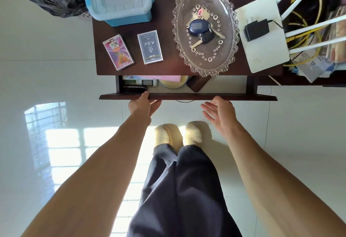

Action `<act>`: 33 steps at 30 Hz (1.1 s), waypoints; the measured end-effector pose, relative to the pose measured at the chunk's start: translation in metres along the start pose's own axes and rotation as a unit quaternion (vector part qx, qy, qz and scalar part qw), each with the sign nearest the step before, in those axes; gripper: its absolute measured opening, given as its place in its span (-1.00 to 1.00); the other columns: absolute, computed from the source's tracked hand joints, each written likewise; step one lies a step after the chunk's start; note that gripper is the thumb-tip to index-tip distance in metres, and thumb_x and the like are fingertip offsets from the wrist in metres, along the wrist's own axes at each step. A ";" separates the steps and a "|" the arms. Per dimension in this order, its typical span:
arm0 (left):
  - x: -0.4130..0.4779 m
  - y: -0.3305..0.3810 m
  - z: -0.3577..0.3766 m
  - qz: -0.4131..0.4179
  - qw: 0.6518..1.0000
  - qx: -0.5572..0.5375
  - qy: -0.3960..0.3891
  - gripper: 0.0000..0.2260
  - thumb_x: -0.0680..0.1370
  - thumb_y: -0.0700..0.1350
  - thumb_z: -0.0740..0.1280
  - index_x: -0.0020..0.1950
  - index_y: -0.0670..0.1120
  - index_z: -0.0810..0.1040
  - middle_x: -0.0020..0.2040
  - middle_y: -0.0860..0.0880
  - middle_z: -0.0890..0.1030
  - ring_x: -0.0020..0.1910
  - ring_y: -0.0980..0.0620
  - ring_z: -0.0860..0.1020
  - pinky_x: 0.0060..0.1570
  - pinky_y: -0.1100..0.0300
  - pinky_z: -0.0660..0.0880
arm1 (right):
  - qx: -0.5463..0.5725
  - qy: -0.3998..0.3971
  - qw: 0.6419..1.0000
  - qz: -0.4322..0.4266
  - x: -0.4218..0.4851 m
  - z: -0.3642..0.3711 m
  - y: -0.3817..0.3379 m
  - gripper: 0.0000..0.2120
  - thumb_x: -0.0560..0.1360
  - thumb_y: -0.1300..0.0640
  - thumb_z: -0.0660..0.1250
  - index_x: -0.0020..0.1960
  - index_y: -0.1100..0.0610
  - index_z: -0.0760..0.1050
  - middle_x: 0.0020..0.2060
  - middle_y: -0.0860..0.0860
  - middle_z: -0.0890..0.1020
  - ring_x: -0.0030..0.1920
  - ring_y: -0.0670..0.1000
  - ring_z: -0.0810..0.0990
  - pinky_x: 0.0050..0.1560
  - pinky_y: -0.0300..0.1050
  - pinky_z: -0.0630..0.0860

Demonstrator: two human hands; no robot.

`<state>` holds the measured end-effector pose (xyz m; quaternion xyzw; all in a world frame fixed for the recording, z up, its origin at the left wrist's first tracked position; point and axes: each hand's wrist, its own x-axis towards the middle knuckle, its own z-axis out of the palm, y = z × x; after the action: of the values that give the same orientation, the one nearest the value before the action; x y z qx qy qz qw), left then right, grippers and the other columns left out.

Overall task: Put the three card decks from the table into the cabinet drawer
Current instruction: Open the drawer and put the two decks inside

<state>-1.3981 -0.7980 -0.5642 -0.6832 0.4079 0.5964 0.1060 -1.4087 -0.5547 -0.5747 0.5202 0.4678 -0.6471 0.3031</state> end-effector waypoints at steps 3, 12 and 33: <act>0.001 -0.001 0.000 0.006 1.000 0.021 -0.005 -0.89 0.57 -0.14 0.35 0.04 -0.15 0.53 -0.12 -0.17 0.73 -0.29 -0.12 0.74 -0.18 0.05 0.70 | 0.111 -0.005 0.994 0.018 0.003 0.000 -0.015 -0.69 0.51 0.13 0.37 0.22 0.21 0.48 0.12 0.30 0.69 -0.02 0.17 0.78 -0.10 0.01 0.71; -0.002 -0.004 0.001 0.022 1.000 0.011 -0.008 -0.88 0.59 -0.17 0.31 0.09 -0.18 0.50 -0.10 -0.20 0.72 -0.32 -0.11 0.73 -0.28 0.12 0.69 | 0.073 0.073 0.995 0.007 0.010 0.014 -0.021 -0.70 0.62 0.23 0.28 0.33 0.31 0.44 -0.08 0.28 0.73 -0.15 0.17 0.79 -0.13 0.02 0.74; -0.023 -0.068 -0.056 -0.028 0.998 0.037 0.044 -0.90 0.56 -0.20 0.33 -0.15 -0.19 0.50 -0.22 -0.21 0.69 -0.46 -0.10 0.68 -0.26 0.13 0.67 | 0.076 0.127 0.987 0.057 -0.023 -0.037 0.057 -0.59 0.62 0.22 0.31 0.43 0.27 0.36 0.13 0.30 0.67 0.07 0.23 0.73 -0.10 -0.02 0.71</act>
<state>-1.3097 -0.7792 -0.5517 -0.7158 0.4145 0.5468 0.1297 -1.3382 -0.5442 -0.5702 0.6457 0.4217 -0.5908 0.2370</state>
